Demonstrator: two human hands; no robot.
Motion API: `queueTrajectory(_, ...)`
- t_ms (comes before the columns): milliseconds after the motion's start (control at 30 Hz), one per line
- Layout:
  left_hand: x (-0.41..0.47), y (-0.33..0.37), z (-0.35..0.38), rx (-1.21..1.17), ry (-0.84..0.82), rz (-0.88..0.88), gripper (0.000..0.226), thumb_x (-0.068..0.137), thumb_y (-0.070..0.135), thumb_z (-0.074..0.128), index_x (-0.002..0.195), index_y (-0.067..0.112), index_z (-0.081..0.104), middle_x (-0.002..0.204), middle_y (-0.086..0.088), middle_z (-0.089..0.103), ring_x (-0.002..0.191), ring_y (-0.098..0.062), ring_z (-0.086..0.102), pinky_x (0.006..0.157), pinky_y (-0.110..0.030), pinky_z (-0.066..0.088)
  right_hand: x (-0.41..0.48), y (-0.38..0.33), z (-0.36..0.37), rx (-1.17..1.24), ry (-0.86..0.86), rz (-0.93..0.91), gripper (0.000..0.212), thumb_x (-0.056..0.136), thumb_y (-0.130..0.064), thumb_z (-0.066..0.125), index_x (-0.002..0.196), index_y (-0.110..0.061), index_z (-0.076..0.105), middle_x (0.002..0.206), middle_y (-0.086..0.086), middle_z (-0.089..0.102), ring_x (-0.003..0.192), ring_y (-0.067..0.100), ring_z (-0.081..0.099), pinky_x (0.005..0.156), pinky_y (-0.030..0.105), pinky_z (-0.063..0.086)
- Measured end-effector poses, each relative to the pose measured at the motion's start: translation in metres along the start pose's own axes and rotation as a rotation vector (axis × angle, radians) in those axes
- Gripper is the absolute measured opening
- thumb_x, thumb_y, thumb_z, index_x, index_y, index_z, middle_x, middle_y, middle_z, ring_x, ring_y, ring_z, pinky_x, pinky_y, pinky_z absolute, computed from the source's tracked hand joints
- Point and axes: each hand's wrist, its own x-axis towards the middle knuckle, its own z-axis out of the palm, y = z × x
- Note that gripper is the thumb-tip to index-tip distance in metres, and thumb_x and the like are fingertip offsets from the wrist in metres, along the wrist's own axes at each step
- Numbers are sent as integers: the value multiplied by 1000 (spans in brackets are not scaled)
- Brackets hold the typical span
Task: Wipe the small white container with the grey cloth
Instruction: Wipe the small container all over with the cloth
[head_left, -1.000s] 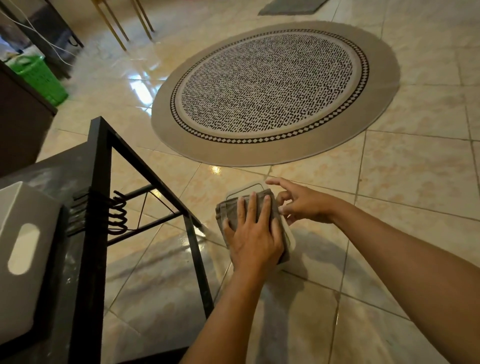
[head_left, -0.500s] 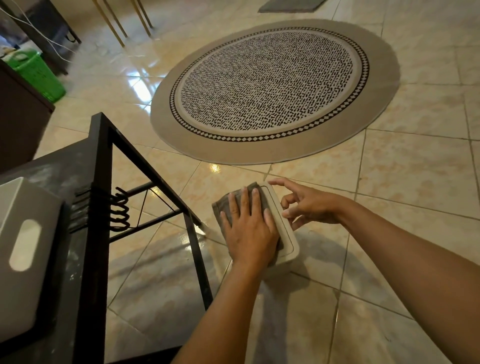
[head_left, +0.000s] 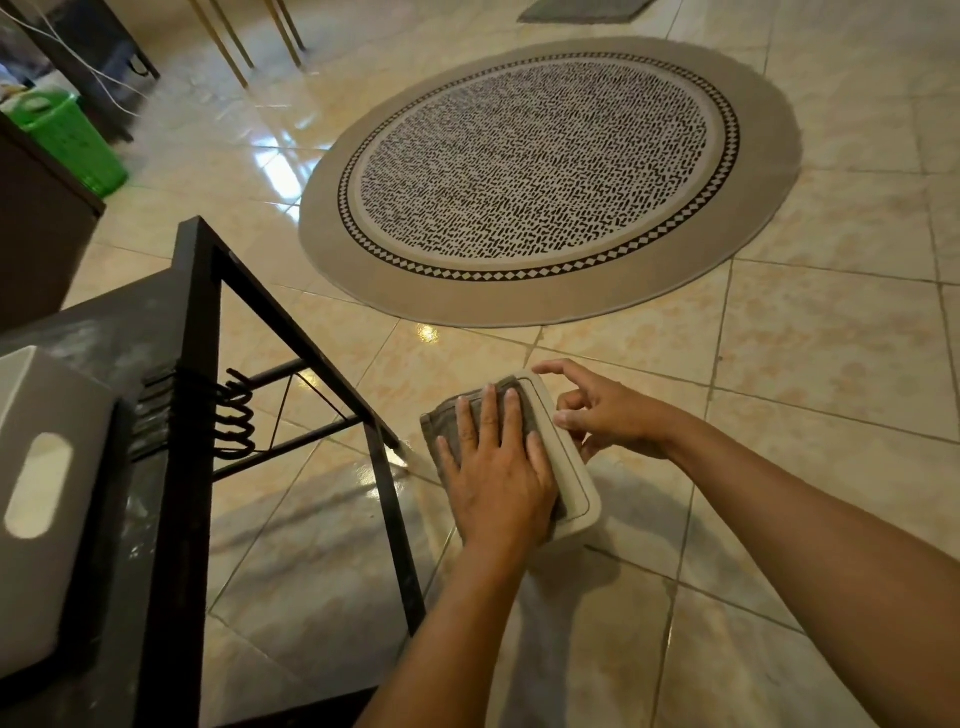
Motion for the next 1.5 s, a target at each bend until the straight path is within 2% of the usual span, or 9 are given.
queueTrajectory(133, -5, 18, -3, 74, -110, 35, 76, 84, 56, -9, 153, 28, -15, 160, 2, -25, 145, -27, -29, 117, -56, -11, -4, 4, 2, 5, 22, -4, 61, 96, -5, 55, 146, -33, 34, 77, 9, 57, 68, 13, 62, 62, 27, 56)
queueTrajectory(267, 17, 22, -5, 82, -98, -23, 64, 97, 50, 5, 154, 27, -14, 162, 1, -23, 146, -27, -28, 118, -56, -7, -5, 6, 5, 9, 47, -19, 61, 96, -6, 55, 146, -35, 35, 74, 9, 54, 69, 17, 59, 62, 30, 57)
queueTrajectory(400, -17, 21, -9, 26, -124, -24, 82, 77, 58, -12, 153, 28, -17, 159, 1, -29, 144, -26, -32, 116, -54, -15, -7, 6, 7, 17, 60, -14, 62, 95, -3, 55, 145, -34, 36, 75, 9, 55, 68, 17, 59, 61, 30, 57)
queueTrajectory(567, -3, 26, -1, 101, -158, 10, 68, 100, 49, 15, 152, 24, -20, 159, -1, -30, 143, -28, -32, 116, -56, -14, -7, 7, 9, -1, 74, -16, 61, 96, -3, 52, 147, -34, 36, 74, 7, 55, 67, 13, 58, 59, 26, 55)
queueTrajectory(800, -25, 35, -11, 83, -168, -10, 71, 88, 51, -5, 152, 25, -22, 157, -2, -33, 142, -29, -33, 117, -57, -11, -11, 5, 13, 8, 107, -18, 62, 96, -1, 50, 148, -32, 36, 72, 4, 50, 65, 13, 54, 57, 26, 54)
queueTrajectory(1067, -17, 20, -5, -9, -113, -143, 69, 100, 43, 24, 153, 26, -17, 160, 0, -29, 143, -26, -33, 118, -56, -10, -14, 6, 18, 44, 141, -25, 61, 97, -2, 51, 148, -30, 34, 76, 7, 52, 66, 14, 59, 57, 25, 55)
queueTrajectory(1233, -30, 46, 2, 34, -162, -85, 72, 82, 51, -7, 147, 26, -27, 157, 1, -34, 141, -26, -37, 114, -57, -18, -14, 8, 17, 38, 156, -30, 60, 97, -1, 49, 148, -30, 37, 72, 3, 46, 61, 11, 51, 55, 24, 51)
queueTrajectory(1367, 0, 55, -9, 60, -207, -112, 78, 100, 47, 31, 152, 22, -21, 157, -1, -32, 143, -30, -32, 115, -59, -12, -15, 9, 12, 6, 185, -23, 60, 97, 0, 48, 148, -30, 37, 73, 5, 48, 63, 12, 51, 55, 24, 51)
queueTrajectory(1500, -4, 58, -22, -119, -102, -29, 65, 103, 40, 25, 156, 25, -9, 161, 1, -22, 146, -23, -26, 118, -54, -12, -15, 8, -2, 3, 184, -11, 59, 98, -1, 49, 148, -30, 38, 74, 5, 49, 62, 11, 55, 56, 25, 53)
